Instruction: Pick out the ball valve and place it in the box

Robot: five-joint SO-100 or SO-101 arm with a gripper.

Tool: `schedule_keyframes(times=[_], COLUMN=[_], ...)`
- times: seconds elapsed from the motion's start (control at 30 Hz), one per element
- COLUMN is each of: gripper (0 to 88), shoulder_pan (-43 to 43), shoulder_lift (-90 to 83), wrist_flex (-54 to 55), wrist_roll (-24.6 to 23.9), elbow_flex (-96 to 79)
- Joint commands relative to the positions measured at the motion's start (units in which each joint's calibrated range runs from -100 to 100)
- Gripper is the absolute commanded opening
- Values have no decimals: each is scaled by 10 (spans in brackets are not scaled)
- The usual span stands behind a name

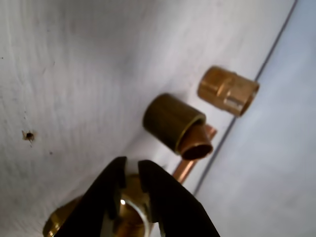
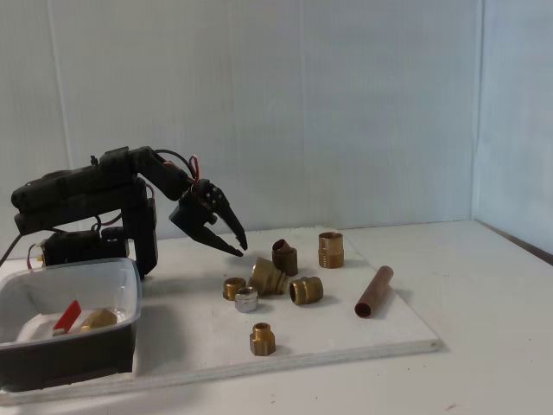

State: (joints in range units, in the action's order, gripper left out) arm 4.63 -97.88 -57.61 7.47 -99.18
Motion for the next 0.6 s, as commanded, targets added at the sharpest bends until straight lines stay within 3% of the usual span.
schedule_keyframes(times=[0.0, 0.13, 0.33, 0.57], gripper=[12, 8, 8, 9], shoulder_pan=[4, -2, -2, -2], shoulder_lift=[-6, -6, -7, -1], wrist_flex=[2, 6, 3, 2], wrist_roll=[14, 9, -41, -42], elbow_flex=[-4, -4, -4, -5])
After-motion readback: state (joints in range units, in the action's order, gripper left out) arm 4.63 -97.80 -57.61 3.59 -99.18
